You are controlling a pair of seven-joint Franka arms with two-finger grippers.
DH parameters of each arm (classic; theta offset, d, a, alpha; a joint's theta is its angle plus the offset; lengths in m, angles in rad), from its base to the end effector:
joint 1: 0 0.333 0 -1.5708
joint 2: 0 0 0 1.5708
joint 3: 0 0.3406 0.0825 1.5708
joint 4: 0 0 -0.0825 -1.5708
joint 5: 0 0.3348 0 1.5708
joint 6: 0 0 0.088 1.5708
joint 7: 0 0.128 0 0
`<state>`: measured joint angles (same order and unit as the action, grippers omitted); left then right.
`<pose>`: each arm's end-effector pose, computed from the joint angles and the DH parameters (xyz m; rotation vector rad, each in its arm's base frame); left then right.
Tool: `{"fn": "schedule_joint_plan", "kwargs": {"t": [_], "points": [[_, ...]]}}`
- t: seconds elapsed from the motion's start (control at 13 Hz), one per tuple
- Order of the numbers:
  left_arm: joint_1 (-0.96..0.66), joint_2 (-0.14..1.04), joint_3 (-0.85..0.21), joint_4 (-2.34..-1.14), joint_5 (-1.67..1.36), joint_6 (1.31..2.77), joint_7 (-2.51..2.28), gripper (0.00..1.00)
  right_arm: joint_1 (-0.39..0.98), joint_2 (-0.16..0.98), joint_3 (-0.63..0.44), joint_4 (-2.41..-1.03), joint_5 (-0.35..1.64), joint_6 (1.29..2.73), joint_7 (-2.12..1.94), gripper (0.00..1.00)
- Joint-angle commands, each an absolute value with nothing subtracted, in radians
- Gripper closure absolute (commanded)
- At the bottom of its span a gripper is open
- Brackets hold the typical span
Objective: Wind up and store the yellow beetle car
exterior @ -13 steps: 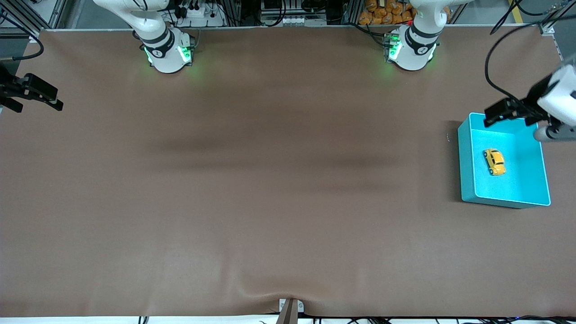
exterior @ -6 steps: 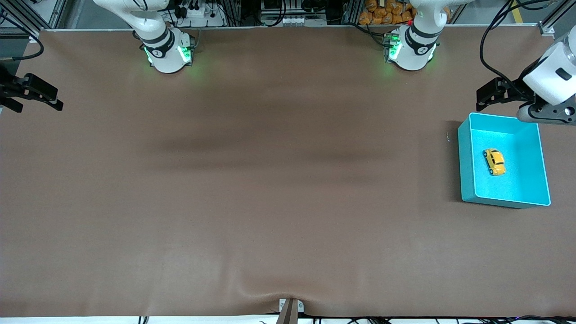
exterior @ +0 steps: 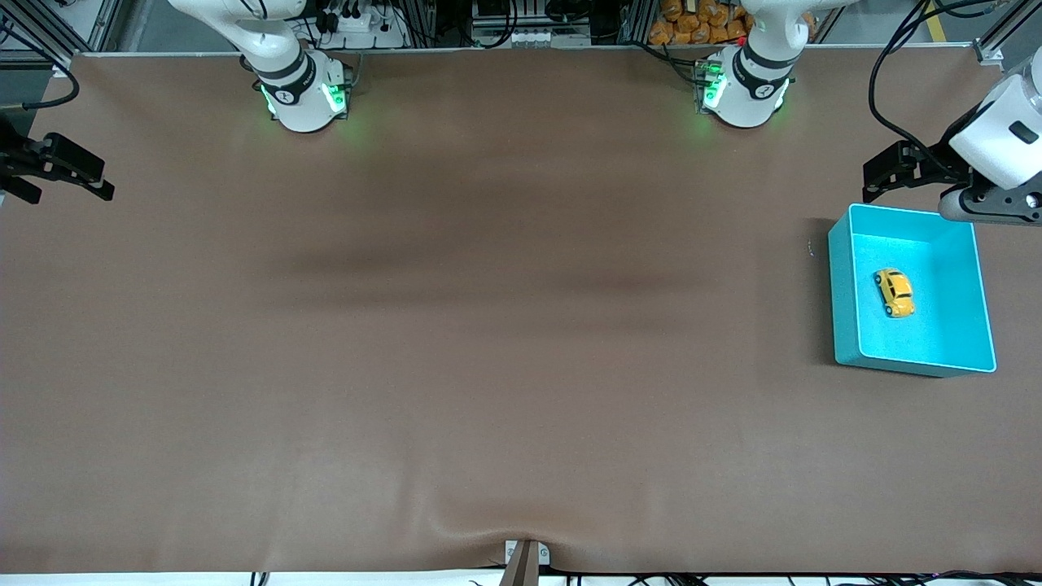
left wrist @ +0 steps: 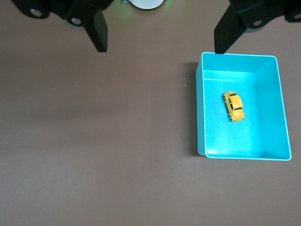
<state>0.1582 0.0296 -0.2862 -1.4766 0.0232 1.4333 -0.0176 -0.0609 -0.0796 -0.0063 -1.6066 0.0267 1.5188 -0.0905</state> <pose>0.4961 -0.0579 0.6415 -3.1152 0.1687 0.1099 0.4721 -0.0284 0.6475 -3.1136 -0.0383 0.0094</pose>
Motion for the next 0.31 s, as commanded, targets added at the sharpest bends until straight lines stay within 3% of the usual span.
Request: {"fn": "schedule_joint_plan", "kwargs": {"t": [0.0, 0.23], "points": [[0.158, 0.003, -0.287, -1.479, 0.0, 1.437, -0.028, 0.0, -0.049, -0.097, -0.009, -1.623, 0.012, 1.528, -0.092, 0.0], [0.15, -0.006, -0.288, -1.48, -0.002, 1.434, -0.032, 0.0, -0.049, -0.097, -0.011, -1.623, 0.012, 1.529, -0.091, 0.0]]}}
